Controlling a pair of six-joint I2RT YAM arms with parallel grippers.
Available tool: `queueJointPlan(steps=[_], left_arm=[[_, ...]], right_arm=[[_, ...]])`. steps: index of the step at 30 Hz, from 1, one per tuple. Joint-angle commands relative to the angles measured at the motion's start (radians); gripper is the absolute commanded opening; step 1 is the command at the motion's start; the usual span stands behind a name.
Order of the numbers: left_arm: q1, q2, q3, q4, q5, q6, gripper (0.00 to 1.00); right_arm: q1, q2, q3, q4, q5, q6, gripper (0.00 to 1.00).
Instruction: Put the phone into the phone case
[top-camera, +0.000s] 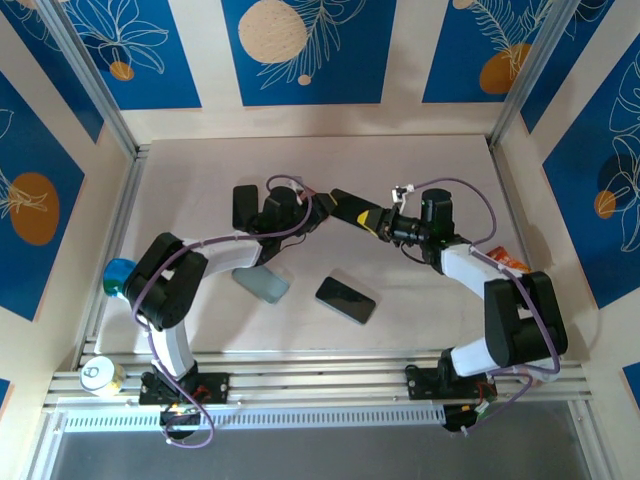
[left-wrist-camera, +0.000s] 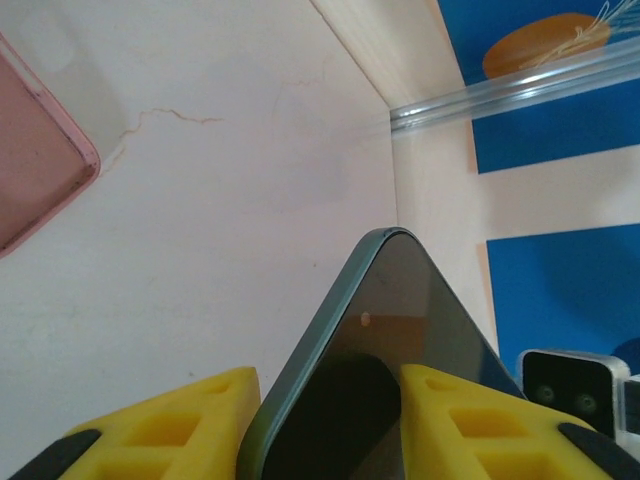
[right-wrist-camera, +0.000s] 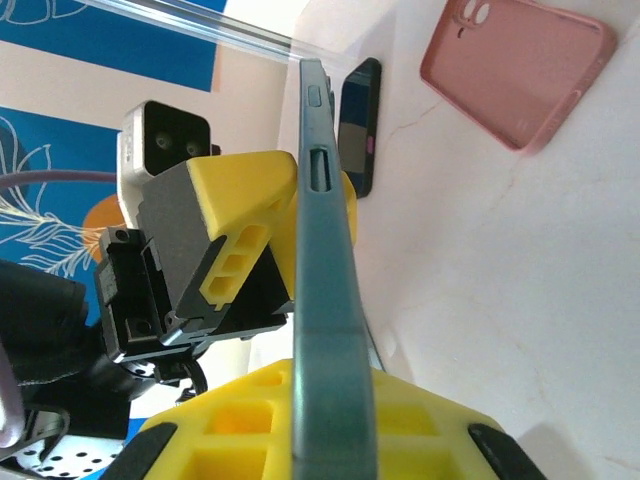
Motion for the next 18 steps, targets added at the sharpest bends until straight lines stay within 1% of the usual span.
queueJointPlan(steps=[1,6,9,11,12,15,18], left_arm=[[0.014,-0.035,0.049,-0.05,-0.023,0.099,0.38],[0.056,-0.012,0.075,-0.129,-0.018,0.173,0.38],[0.076,0.022,0.155,-0.272,-0.026,0.267,0.35],[0.077,0.059,0.235,-0.392,-0.045,0.344,0.34],[0.078,0.09,0.301,-0.463,-0.045,0.384,0.32],[0.082,0.212,0.508,-0.671,-0.041,0.503,0.27],[0.086,0.347,0.71,-0.846,-0.08,0.596,0.24]], right_arm=[[-0.009,-0.059,0.019,-0.15,0.022,-0.095,0.0],[-0.053,-0.121,0.013,-0.258,0.02,-0.13,0.0],[-0.101,-0.155,0.003,-0.296,-0.004,-0.143,0.0],[-0.13,-0.177,-0.002,-0.324,-0.015,-0.158,0.0],[-0.138,-0.191,-0.004,-0.341,-0.013,-0.166,0.0],[-0.156,-0.221,-0.01,-0.382,0.006,-0.18,0.0],[-0.178,-0.229,-0.007,-0.395,-0.003,-0.189,0.0]])
